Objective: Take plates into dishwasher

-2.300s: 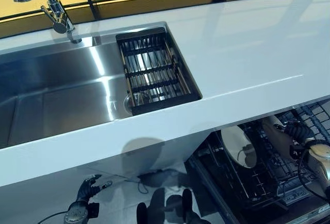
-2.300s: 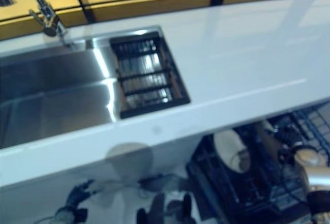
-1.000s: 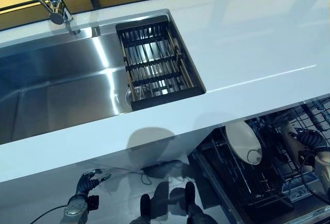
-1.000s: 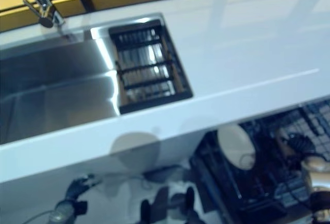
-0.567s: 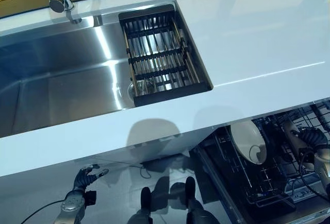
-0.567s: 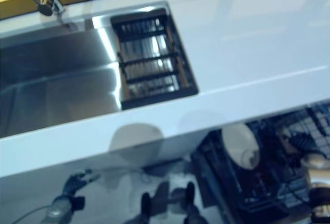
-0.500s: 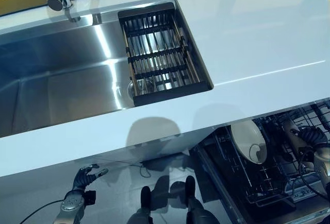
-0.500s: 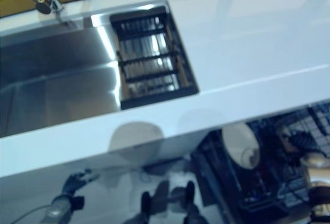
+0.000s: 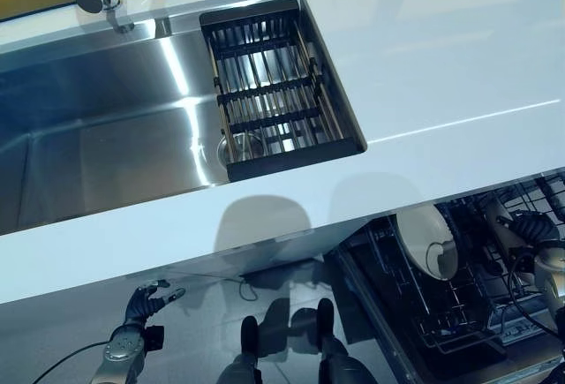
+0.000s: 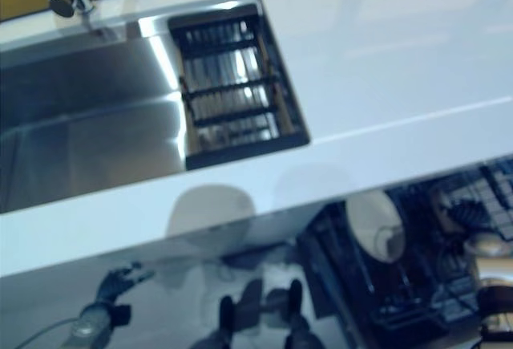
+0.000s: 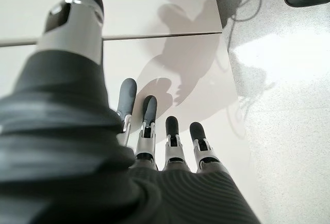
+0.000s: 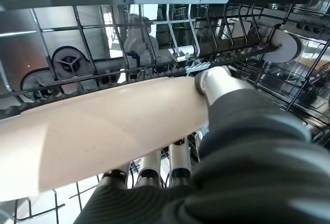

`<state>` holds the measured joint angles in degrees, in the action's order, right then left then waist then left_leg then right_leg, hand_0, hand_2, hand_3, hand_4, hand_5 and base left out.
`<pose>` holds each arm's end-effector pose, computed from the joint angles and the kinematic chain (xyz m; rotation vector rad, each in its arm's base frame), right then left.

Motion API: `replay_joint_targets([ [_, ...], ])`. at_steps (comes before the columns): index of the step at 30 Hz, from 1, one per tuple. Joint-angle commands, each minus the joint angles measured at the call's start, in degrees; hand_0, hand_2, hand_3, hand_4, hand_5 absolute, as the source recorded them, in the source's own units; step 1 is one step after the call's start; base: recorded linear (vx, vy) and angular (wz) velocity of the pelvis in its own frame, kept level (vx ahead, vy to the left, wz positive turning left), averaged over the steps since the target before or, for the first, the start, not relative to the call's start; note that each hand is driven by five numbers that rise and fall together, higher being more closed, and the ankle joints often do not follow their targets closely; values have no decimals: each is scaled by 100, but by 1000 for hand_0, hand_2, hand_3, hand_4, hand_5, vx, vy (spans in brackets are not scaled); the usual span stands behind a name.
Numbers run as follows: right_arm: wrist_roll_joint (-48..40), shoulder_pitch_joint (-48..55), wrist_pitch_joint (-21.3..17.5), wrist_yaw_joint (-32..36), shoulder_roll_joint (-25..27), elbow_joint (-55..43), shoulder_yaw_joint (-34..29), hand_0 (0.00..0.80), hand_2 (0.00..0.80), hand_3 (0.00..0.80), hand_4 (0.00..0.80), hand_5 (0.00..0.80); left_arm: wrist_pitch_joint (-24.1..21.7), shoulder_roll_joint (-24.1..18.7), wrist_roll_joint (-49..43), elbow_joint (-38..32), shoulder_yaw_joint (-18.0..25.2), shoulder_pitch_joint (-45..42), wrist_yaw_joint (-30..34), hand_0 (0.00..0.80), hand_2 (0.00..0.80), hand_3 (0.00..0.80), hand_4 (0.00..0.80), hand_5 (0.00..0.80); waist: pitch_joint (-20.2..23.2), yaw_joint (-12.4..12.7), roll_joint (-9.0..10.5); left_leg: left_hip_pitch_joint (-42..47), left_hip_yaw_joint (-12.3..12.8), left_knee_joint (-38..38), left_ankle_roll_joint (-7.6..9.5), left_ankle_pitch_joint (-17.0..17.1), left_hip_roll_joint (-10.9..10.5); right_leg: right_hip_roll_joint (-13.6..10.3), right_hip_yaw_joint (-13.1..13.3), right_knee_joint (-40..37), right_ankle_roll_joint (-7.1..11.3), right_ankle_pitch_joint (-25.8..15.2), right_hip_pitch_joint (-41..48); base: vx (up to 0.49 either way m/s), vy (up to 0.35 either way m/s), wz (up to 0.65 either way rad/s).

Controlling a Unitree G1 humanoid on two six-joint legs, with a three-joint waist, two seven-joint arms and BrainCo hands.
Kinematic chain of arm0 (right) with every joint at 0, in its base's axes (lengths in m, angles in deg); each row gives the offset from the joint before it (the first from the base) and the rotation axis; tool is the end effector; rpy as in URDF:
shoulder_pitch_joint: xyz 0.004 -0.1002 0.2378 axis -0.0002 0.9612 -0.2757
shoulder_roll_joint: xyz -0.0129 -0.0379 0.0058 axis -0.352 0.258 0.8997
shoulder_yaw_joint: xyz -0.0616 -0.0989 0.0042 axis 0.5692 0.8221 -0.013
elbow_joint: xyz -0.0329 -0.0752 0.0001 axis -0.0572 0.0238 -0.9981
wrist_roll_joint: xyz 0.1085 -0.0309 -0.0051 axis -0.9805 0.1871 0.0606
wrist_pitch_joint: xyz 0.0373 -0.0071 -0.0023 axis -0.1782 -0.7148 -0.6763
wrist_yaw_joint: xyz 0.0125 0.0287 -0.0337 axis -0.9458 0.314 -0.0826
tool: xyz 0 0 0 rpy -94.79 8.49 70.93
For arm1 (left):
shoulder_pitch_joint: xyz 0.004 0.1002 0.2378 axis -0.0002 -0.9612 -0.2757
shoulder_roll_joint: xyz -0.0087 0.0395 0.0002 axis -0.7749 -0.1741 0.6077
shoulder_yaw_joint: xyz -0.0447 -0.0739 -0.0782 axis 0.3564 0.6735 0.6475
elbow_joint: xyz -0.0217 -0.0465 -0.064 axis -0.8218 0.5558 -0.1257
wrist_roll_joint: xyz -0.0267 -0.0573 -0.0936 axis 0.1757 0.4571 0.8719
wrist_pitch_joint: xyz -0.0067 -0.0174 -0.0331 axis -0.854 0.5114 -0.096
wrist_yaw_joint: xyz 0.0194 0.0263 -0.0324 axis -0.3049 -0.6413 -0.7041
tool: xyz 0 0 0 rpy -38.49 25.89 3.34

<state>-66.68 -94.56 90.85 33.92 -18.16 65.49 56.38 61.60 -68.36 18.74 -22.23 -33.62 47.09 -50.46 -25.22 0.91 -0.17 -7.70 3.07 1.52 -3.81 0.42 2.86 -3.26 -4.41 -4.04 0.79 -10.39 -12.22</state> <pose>0.2607 -0.3885 0.1171 -0.3849 0.3154 -0.5746 0.1984 0.2941 -0.0428 0.1899 0.4272 0.3220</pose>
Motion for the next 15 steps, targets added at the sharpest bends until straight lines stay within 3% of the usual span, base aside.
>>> replay_joint_targets([
  [1, 151, -354, -187, -165, 435, 107, 340, 800, 800, 800, 800, 800, -266, -439, 338, -166, 8, 252, -65, 0, 0, 0, 0, 0, 106, 155, 63, -699, -315, 349, 258, 338, -108, 37, -410, 1064, 63, 808, -89, 0, 0, 0],
  [6, 140, -373, -157, -226, 462, 123, 333, 800, 800, 800, 800, 800, -271, -447, 365, -195, 14, 231, -69, 0, 0, 0, 0, 0, 98, 154, 22, -728, -326, 338, 264, 348, -120, 30, -420, 1101, 63, 820, -147, 0, 0, 0],
  [7, 138, -383, -134, -234, 467, 140, 326, 725, 725, 725, 725, 725, -279, -436, 364, -186, 15, 237, -71, 0, 0, 0, 0, 0, 91, 150, 13, -738, -324, 345, 266, 349, -124, 24, -418, 1110, 61, 823, -156, 0, 0, 0],
  [8, 135, -388, -113, -263, 462, 133, 325, 577, 577, 577, 577, 577, -273, -434, 363, -192, 15, 242, -71, 0, 0, 0, 0, 0, 88, 151, 10, -742, -321, 346, 269, 349, -125, 24, -420, 1115, 58, 829, -160, 0, 0, 0],
  [9, 132, -393, -108, -278, 460, 136, 329, 496, 496, 496, 496, 496, -275, -434, 363, -189, 13, 246, -68, 0, 0, 0, 0, 0, 86, 152, 8, -748, -321, 350, 270, 349, -124, 24, -420, 1122, 56, 832, -167, 0, 0, 0],
  [10, 111, -392, -121, -288, 461, 155, 331, 151, 151, 151, 151, 151, -282, -435, 369, -181, 13, 249, -61, 0, 0, 0, 0, 0, 87, 151, 5, -756, -322, 356, 273, 348, -125, 24, -420, 1133, 51, 837, -175, 0, 0, 0],
  [11, 103, -377, -129, -282, 460, 171, 317, 0, 0, 0, 0, 0, -284, -434, 373, -179, 13, 247, -59, 0, 0, 0, 0, 0, 89, 149, 3, -755, -323, 355, 275, 346, -126, 25, -418, 1139, 49, 843, -175, 0, 0, 0],
  [15, 96, -326, -150, -265, 449, 199, 276, 0, 0, 0, 0, 0, -274, -413, 359, -142, 8, 250, -66, 0, 0, 0, 0, 0, 103, 137, 13, -736, -314, 353, 275, 337, -127, 24, -425, 1124, 48, 839, -157, 0, 0, 0],
])
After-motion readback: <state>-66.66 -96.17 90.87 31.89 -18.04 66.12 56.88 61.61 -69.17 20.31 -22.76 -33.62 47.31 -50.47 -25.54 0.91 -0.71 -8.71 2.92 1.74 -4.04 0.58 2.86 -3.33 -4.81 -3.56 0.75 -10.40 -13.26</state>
